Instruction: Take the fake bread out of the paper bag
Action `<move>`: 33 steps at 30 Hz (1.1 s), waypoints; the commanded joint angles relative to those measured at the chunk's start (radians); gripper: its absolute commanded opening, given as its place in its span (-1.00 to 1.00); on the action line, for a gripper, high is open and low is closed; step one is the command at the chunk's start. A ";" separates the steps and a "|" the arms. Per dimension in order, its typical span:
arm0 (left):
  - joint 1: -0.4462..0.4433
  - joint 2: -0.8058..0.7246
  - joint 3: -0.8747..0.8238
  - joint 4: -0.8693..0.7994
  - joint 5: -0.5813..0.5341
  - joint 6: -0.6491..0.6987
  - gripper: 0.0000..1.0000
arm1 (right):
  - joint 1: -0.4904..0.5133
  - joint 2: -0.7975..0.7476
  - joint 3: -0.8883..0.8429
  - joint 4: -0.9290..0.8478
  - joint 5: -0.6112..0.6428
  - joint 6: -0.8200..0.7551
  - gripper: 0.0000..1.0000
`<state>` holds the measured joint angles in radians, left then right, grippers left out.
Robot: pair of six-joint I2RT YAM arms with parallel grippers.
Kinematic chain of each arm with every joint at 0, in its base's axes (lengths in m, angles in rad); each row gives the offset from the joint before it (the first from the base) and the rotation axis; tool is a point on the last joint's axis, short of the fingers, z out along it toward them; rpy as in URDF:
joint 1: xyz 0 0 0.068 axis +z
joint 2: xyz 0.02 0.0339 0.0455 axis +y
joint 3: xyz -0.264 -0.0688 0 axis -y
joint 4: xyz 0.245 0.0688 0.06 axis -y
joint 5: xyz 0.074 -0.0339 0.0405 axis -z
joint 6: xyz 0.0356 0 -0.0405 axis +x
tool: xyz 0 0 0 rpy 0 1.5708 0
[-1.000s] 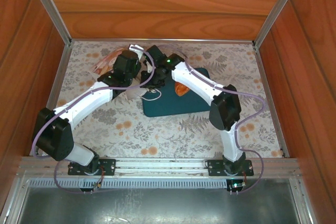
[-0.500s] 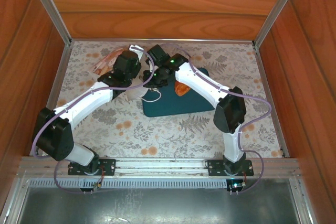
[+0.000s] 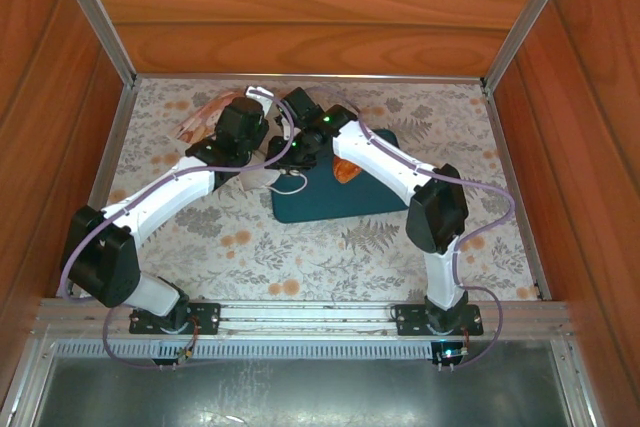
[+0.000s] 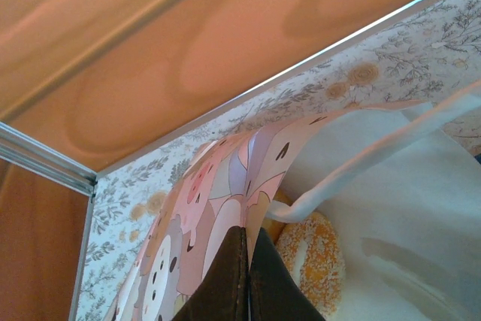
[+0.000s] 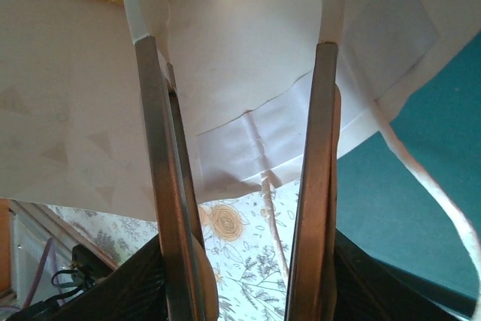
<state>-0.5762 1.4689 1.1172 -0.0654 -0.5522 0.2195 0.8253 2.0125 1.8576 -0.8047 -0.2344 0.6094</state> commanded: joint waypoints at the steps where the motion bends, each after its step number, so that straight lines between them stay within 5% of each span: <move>1: 0.000 -0.032 -0.010 0.013 -0.005 -0.014 -1.00 | 0.003 0.038 0.024 0.032 -0.063 0.022 0.01; 33: -0.002 -0.016 0.001 0.015 0.067 -0.037 -1.00 | -0.007 0.308 0.355 -0.126 -0.094 -0.004 0.01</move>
<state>-0.5621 1.4639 1.1133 -0.0608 -0.5449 0.1566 0.8070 2.2780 2.1521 -0.9058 -0.3267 0.6151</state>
